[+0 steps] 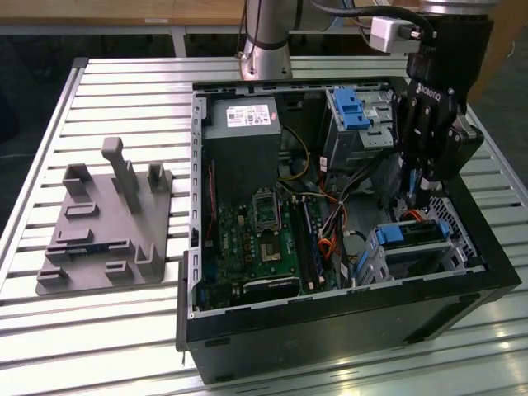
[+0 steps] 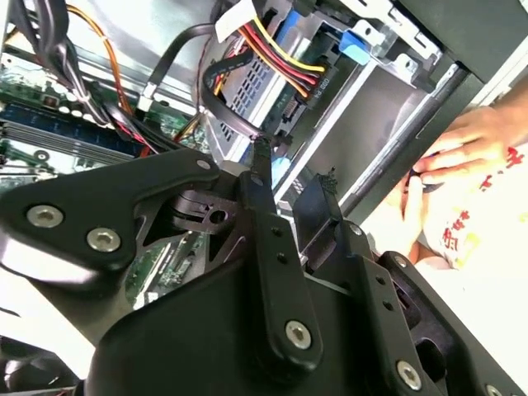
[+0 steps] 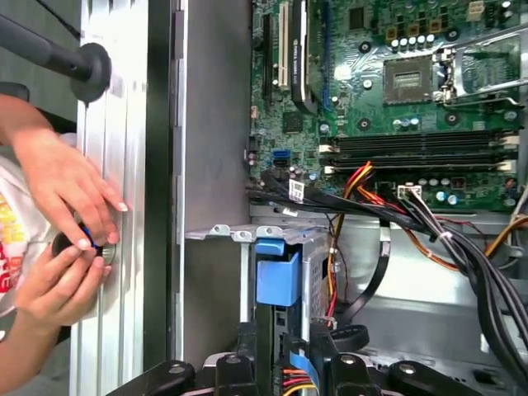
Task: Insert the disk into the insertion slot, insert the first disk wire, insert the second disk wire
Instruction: 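Insert the second disk wire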
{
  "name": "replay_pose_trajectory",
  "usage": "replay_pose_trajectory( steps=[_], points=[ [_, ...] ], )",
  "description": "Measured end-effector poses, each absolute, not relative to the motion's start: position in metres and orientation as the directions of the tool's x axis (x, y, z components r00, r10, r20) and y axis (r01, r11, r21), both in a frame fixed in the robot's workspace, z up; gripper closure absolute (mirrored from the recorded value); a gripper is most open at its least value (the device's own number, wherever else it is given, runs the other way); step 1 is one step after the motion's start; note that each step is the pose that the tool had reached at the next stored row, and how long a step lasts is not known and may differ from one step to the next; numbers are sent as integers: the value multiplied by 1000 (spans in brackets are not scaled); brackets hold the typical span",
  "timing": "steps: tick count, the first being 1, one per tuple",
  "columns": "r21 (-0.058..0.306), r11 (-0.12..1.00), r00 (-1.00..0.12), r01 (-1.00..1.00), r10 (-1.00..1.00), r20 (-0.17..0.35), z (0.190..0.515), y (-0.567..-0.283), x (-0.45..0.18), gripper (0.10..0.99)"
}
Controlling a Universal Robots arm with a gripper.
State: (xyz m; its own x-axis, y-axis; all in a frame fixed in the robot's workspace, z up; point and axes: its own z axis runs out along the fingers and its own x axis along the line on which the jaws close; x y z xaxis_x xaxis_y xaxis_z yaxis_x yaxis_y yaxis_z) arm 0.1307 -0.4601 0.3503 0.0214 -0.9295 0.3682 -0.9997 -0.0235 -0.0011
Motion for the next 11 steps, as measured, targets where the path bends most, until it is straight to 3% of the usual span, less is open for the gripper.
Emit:
replay_pose_trajectory(
  steps=[11],
  points=[
    [-1,-23,21,-1000,-923,384,344,-460,131,698]
  ],
)
